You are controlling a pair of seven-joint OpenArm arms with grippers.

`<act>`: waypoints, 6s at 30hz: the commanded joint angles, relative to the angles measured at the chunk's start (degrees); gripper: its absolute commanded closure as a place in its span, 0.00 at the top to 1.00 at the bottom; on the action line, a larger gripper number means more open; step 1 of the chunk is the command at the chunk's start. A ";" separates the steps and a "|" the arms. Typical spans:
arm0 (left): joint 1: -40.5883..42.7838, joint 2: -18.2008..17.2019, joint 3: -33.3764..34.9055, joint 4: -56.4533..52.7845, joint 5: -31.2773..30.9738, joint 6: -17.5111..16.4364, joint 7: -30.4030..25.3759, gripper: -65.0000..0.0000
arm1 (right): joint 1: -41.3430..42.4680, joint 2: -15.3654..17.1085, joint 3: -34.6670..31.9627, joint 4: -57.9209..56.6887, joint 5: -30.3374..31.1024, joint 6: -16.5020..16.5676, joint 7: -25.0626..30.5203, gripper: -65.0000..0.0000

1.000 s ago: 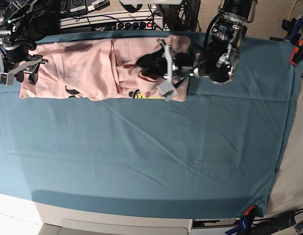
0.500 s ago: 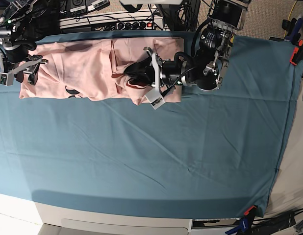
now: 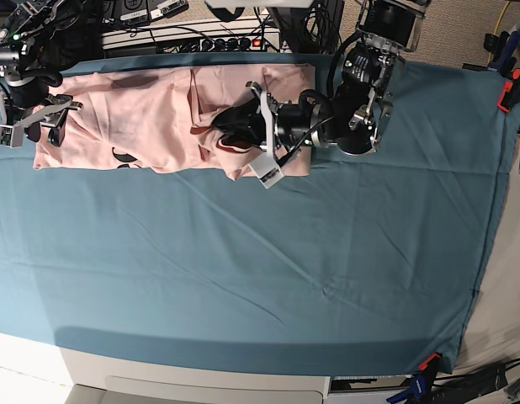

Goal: Fold the T-shirt properly

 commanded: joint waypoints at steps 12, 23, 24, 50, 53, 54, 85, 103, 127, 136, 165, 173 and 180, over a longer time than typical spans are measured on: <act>-0.63 1.01 4.44 0.81 -1.60 -0.59 -1.36 0.00 | 0.17 0.81 0.00 0.90 1.18 -0.31 1.68 0.45; -1.09 3.39 4.83 0.81 2.27 -0.57 -4.09 0.00 | 0.17 0.81 0.00 0.90 1.20 -0.33 1.73 0.45; -1.09 3.63 4.83 0.81 2.27 -0.68 -4.09 0.00 | 0.17 0.81 0.00 0.90 1.20 -0.33 1.73 0.45; -5.77 2.93 3.93 0.94 5.42 -4.79 1.86 0.00 | 0.17 0.81 0.02 0.90 2.64 -0.31 1.70 0.45; -5.68 0.61 3.91 0.96 6.16 -4.52 2.99 0.00 | 0.17 0.81 0.02 0.90 2.64 -0.31 1.68 0.45; -5.68 -0.15 3.91 0.96 7.32 -3.32 3.02 0.00 | 0.17 0.81 0.02 0.90 2.64 -0.31 1.70 0.45; 0.24 -2.03 -3.06 1.75 11.85 5.55 1.53 0.00 | 0.17 0.81 0.02 0.90 2.71 -0.31 1.75 0.45; 3.06 2.45 3.45 1.77 11.63 5.60 1.73 0.00 | 0.17 0.81 0.00 0.90 2.71 -0.33 1.84 0.45; 1.42 4.15 11.41 4.74 25.03 8.96 0.81 0.00 | 0.17 0.83 0.02 0.90 2.75 -0.31 1.95 0.45; 1.44 3.30 11.41 6.01 31.32 10.95 0.70 0.00 | 0.17 0.81 0.02 0.90 2.75 -0.33 1.95 0.45; 1.92 2.97 11.41 6.01 7.39 -3.04 3.45 0.00 | 0.17 6.14 0.15 0.90 -1.33 0.42 2.95 0.45; 1.95 0.50 11.41 6.01 7.32 -5.44 5.22 0.00 | 0.50 14.19 0.17 -4.57 -9.77 -6.51 6.67 0.54; 2.05 0.50 11.41 6.01 7.34 -6.32 5.16 0.15 | 7.17 21.97 0.17 -25.18 -0.26 -7.45 -0.46 0.56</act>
